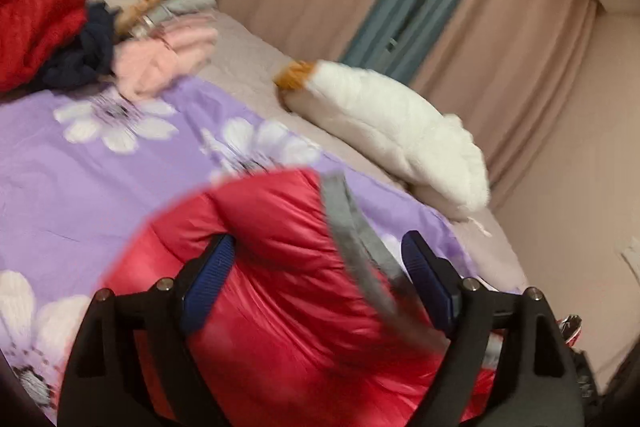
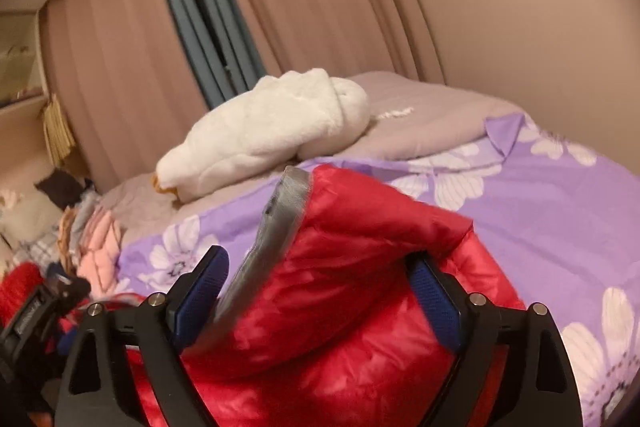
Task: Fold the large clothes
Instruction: 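Open both tools and regrip the folded red jacket side by side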
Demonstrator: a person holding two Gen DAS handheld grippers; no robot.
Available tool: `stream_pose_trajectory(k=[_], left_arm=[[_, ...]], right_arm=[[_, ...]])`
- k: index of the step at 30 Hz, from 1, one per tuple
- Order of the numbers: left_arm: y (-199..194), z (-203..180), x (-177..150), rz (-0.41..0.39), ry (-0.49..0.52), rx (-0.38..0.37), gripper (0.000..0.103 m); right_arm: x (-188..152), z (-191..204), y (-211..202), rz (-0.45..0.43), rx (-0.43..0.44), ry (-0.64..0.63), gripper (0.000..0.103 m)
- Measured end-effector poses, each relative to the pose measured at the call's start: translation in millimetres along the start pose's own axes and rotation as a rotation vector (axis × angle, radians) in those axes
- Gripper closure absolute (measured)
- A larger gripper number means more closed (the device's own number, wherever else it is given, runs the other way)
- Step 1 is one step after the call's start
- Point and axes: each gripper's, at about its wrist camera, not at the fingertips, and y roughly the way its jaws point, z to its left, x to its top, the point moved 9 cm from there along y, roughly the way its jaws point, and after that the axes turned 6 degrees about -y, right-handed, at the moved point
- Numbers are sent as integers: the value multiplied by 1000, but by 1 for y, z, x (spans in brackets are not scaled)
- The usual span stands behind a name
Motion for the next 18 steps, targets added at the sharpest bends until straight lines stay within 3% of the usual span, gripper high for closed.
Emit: stream_pose_trajectory(k=[3, 4, 5, 7, 10, 12, 13, 15, 18], left_arm=[[-19, 4, 23, -165, 43, 48, 9], [-21, 3, 24, -184, 58, 52, 8], [-16, 1, 22, -170, 75, 50, 8], [5, -3, 2, -62, 107, 48, 10], [42, 8, -37, 46, 157, 108, 15], [74, 31, -70, 156, 161, 201, 20], [82, 40, -78, 190, 151, 232, 21], [87, 44, -78, 183, 131, 228, 21], [82, 41, -80, 125, 178, 255, 21]], right_arm=[[6, -5, -14, -44, -31, 7, 10], [10, -3, -14, -61, -55, -7, 10], [12, -3, -13, -70, -94, -20, 9], [5, 0, -2, -34, -140, -31, 9], [-16, 3, 22, 34, -139, -27, 13], [-37, -2, 42, 97, -182, -46, 31], [-52, -11, 54, 156, -198, -29, 35], [-82, -33, 75, 270, -235, 44, 49], [-86, -37, 74, 230, -274, 24, 49]])
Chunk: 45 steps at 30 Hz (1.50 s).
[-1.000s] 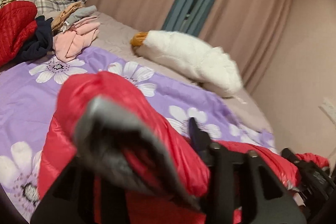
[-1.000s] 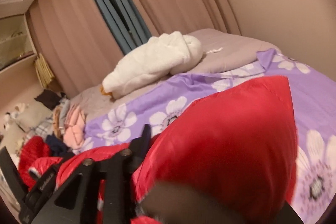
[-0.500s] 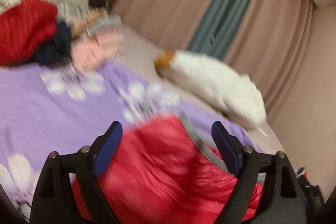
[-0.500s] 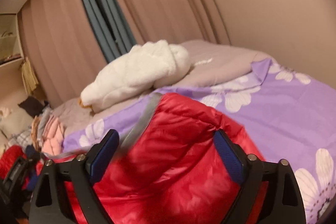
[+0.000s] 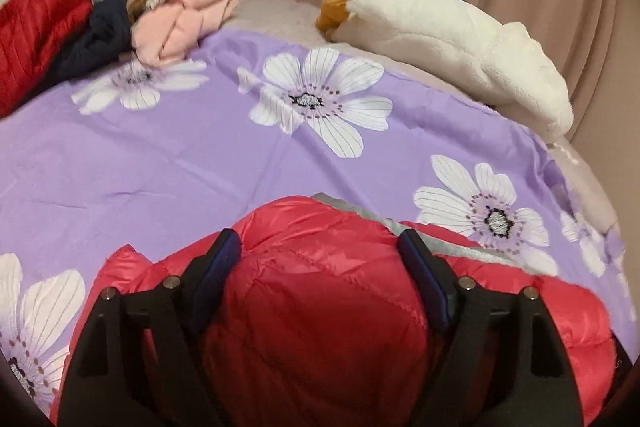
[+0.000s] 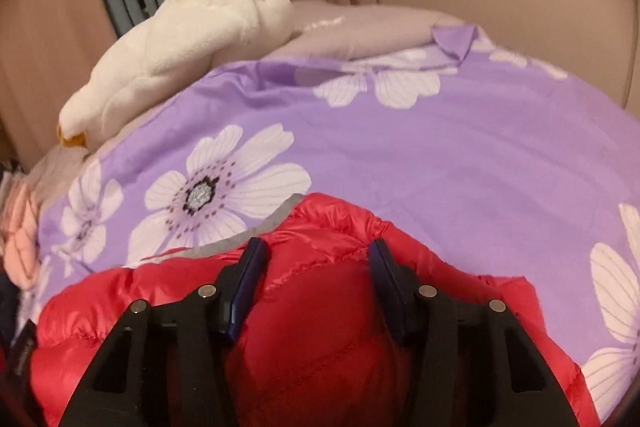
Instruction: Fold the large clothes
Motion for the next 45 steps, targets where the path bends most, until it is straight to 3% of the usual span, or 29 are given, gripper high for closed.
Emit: stream_pose_trajectory(k=[3, 30, 35, 37, 39, 42, 45], left_arm=[[5, 1, -3, 6, 4, 14, 20], [17, 1, -7, 35, 5, 25, 19], [13, 1, -6, 75, 5, 23, 19], [-7, 6, -3, 106, 17, 5, 21], [-43, 18, 7, 70, -3, -35, 21], [-101, 49, 27, -28, -67, -57, 17], [-134, 81, 26, 5, -155, -110, 13]], right_arm=[[-5, 4, 7, 8, -42, -42, 49], [-6, 3, 21, 28, -42, -32, 49], [-7, 5, 21, 52, -18, -31, 47], [-6, 6, 10, 65, 27, -43, 47], [-3, 2, -19, 32, 76, -59, 43], [6, -9, -72, -67, 79, -90, 34], [8, -26, -122, -134, 55, -102, 28]])
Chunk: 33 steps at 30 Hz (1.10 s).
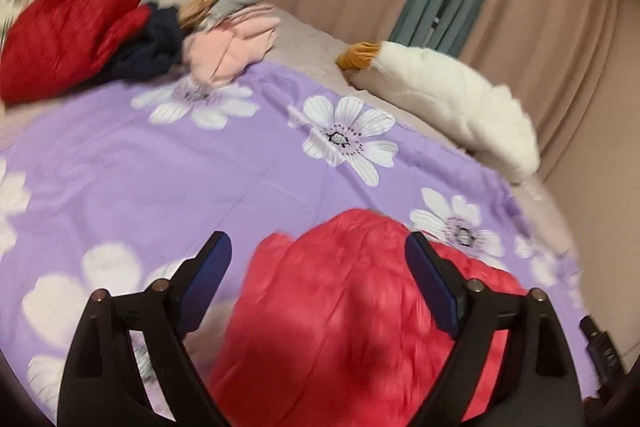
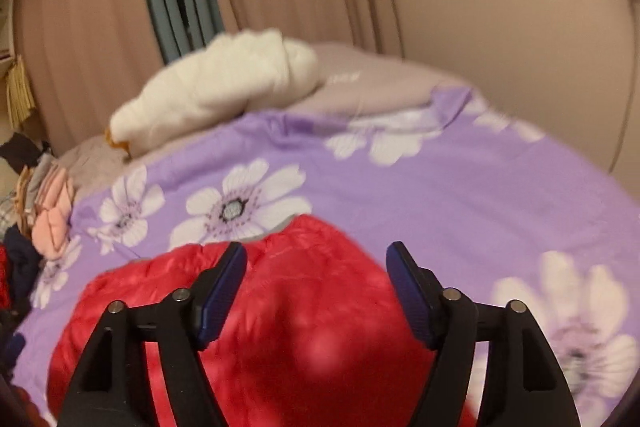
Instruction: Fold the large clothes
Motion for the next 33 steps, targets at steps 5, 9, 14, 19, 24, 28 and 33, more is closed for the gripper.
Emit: stream_pose_trajectory(k=[5, 9, 14, 19, 24, 28, 33], left_arm=[[-21, 54, -47, 168, -200, -70, 12], [-8, 62, -105, 333, -291, -129, 13], [10, 32, -132, 408, -395, -314, 13], [46, 21, -119, 442, -503, -275, 35], [49, 14, -111, 317, -417, -180, 56], [36, -3, -107, 203, -242, -71, 64], [9, -28, -100, 62, -44, 6, 70]], right_arm=[[-17, -19, -43, -21, 9, 24, 18], [-44, -19, -43, 30, -5, 1, 18], [-69, -22, -39, 96, 13, 12, 18], [-70, -33, -47, 84, 3, -9, 18], [-78, -49, -34, 112, -24, 17, 18], [-90, -56, -18, 156, -26, 43, 19], [-97, -58, -8, 172, -15, 41, 20]])
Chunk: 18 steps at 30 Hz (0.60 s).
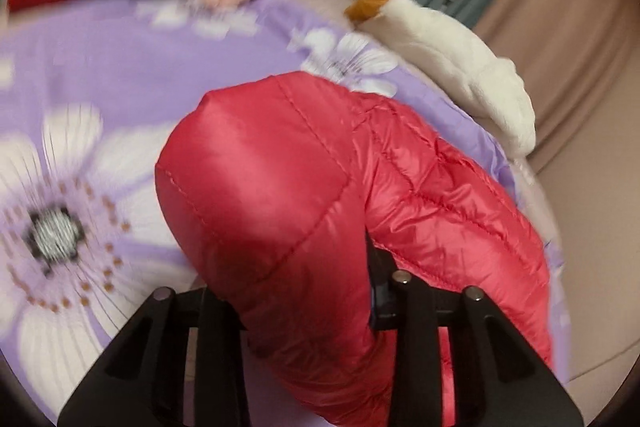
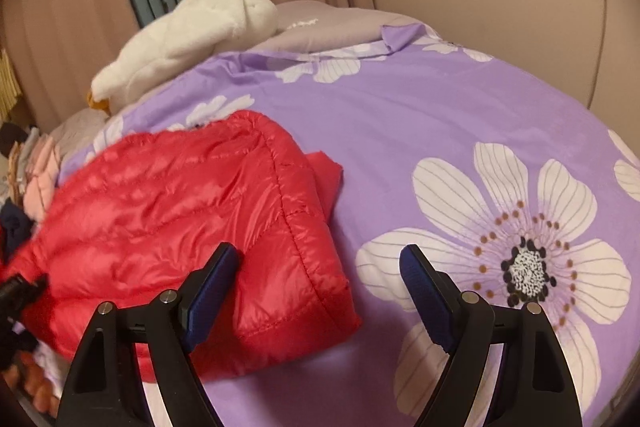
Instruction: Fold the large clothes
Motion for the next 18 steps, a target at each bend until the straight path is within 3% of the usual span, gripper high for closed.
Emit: stream_pose_trajectory(k=[5, 10, 15, 18], left_arm=[[-31, -36, 3, -135, 155, -9, 71], [-60, -74, 9, -248, 277, -50, 71], [-86, -118, -1, -357, 442, -102, 69], [-93, -139, -10, -357, 488, -154, 67]], right_arm=[[-21, -10, 29, 90, 96, 100, 24], [-24, 0, 27, 89, -2, -7, 25], [-27, -3, 26, 101, 6, 7, 25], [-28, -1, 26, 106, -12, -10, 25]])
